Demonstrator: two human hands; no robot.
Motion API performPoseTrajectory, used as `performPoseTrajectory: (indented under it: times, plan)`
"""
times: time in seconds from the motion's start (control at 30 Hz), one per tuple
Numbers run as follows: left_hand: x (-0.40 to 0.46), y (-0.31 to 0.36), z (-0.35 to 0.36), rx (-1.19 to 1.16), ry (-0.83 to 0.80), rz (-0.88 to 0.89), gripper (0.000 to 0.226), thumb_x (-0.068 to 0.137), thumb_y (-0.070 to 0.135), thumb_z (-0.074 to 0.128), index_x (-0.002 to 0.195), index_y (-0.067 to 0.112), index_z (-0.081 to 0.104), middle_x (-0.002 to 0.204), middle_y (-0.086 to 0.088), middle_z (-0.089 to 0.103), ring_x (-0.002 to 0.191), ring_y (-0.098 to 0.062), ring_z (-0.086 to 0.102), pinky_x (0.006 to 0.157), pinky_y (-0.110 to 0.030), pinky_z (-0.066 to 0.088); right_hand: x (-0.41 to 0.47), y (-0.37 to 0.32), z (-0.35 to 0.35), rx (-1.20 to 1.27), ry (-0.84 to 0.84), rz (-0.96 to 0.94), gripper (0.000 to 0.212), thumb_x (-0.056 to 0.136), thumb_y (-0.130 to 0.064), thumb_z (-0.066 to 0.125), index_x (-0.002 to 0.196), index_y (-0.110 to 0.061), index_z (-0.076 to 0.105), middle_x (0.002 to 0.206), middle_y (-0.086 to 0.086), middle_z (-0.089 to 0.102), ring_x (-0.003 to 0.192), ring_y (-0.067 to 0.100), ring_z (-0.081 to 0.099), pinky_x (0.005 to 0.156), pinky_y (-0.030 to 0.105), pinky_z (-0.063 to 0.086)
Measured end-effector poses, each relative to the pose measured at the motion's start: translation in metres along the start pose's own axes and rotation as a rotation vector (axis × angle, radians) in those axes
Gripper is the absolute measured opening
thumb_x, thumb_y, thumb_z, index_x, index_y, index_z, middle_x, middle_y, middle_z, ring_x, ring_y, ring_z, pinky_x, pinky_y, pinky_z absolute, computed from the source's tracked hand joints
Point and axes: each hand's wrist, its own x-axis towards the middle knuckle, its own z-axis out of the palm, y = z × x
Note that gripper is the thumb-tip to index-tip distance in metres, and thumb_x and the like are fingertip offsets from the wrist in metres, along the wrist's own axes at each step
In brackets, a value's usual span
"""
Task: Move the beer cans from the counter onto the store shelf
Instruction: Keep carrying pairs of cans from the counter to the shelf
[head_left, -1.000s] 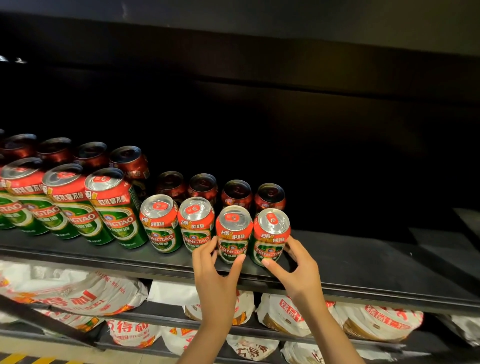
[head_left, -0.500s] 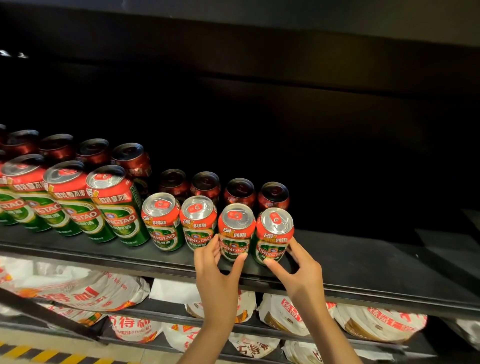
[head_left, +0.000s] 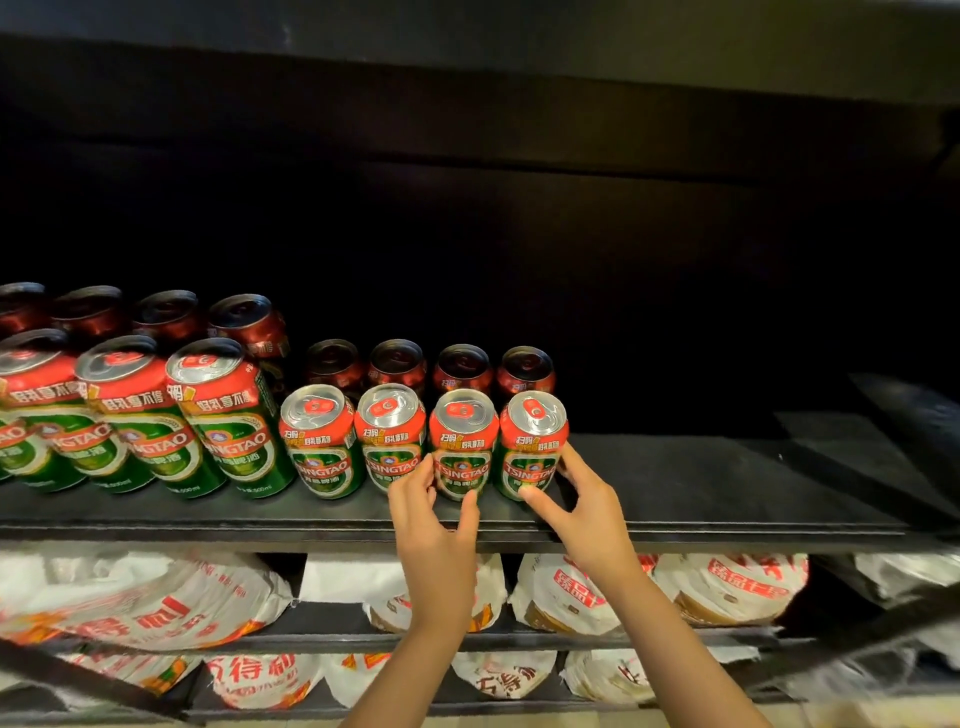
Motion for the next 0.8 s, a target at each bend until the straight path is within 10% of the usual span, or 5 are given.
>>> performPoseTrajectory:
  times: [0.17,0.43,0.63,0.8]
  plan:
    - [-0.011,-0.001,-0.029,0.096,-0.256,-0.116,0.053,0.083,0.015,0.068,0.132,0.015,0.046,0.129,0.001,0.046,0.121,-0.014,0.045,0.098,-0.023,0.036,-0.036,-0.008,0.001,-0.134,0.018,0.121,0.080,0.086,-0.050,0.060,0.148,-0.039,0.011,0.156,-0.012,0.023,0.144,0.014,0.018,0.115,0.042,0.027]
    - [-0.023,0.005,-0.069,0.312,-0.825,0.092,0.058,0.088,0.025,0.062,0.140,0.016,0.040,0.145,-0.005,0.040,0.139,-0.021,0.026,0.108,-0.037,0.029,-0.192,0.002,-0.023,-0.459,0.224,0.345,0.060,0.093,-0.045,0.050,0.147,-0.033,0.025,0.155,-0.013,0.018,0.144,0.008,0.016,0.117,0.028,0.017]
    - [-0.089,0.032,-0.052,0.340,-1.324,0.255,0.044,0.089,0.028,0.059,0.131,0.023,0.048,0.127,0.000,0.053,0.114,-0.022,0.049,0.094,-0.036,0.039,-0.360,0.005,-0.016,-0.416,0.481,0.763,0.054,0.094,-0.043,0.051,0.143,-0.028,0.036,0.152,-0.009,0.031,0.138,0.011,0.030,0.110,0.020,0.021]
    - [-0.205,0.077,-0.055,0.304,-1.753,0.511,0.054,0.091,0.038,0.054,0.141,0.028,0.036,0.147,0.007,0.037,0.135,-0.014,0.035,0.109,-0.033,0.032,-0.507,-0.025,0.022,-0.299,0.818,1.075,0.047,0.091,-0.043,0.054,0.135,-0.028,0.045,0.138,-0.012,0.048,0.126,0.006,0.044,0.099,0.017,0.031]
